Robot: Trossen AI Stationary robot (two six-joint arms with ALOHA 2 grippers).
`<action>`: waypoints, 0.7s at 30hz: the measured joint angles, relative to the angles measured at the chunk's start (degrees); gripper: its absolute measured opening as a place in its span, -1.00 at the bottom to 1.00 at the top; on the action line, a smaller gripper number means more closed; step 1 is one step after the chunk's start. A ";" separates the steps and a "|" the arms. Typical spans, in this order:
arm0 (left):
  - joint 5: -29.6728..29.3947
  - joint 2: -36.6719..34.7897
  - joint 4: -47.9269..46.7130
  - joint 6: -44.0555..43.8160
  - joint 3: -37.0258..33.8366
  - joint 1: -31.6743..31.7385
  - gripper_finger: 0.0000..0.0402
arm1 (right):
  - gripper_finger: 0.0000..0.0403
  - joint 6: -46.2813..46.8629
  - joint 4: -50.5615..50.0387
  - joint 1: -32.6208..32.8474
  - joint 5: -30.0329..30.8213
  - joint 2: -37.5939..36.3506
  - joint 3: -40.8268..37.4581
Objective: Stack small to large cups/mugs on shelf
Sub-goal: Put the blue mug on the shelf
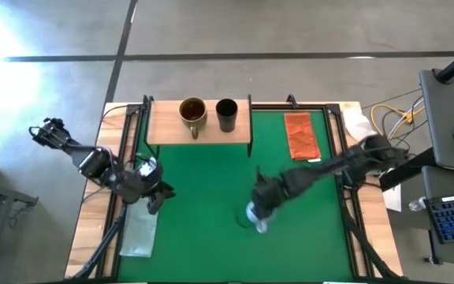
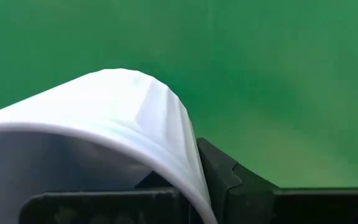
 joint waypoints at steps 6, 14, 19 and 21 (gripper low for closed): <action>-8.43 -0.13 1.38 -12.83 -6.57 -7.96 -0.48 | -0.93 -15.93 0.74 -10.32 -0.79 8.35 13.97; -14.71 -0.08 9.97 -21.29 -13.05 -12.35 -0.48 | -0.92 -28.32 -6.56 -12.34 -5.70 27.51 39.10; -15.79 0.11 9.75 -22.77 -13.57 -12.59 -0.48 | -0.73 -32.99 -12.49 -12.52 -5.48 35.45 54.41; -15.89 0.11 9.41 -24.53 -14.46 -12.59 -0.48 | -0.60 -33.61 -14.73 -12.51 -5.50 37.82 59.15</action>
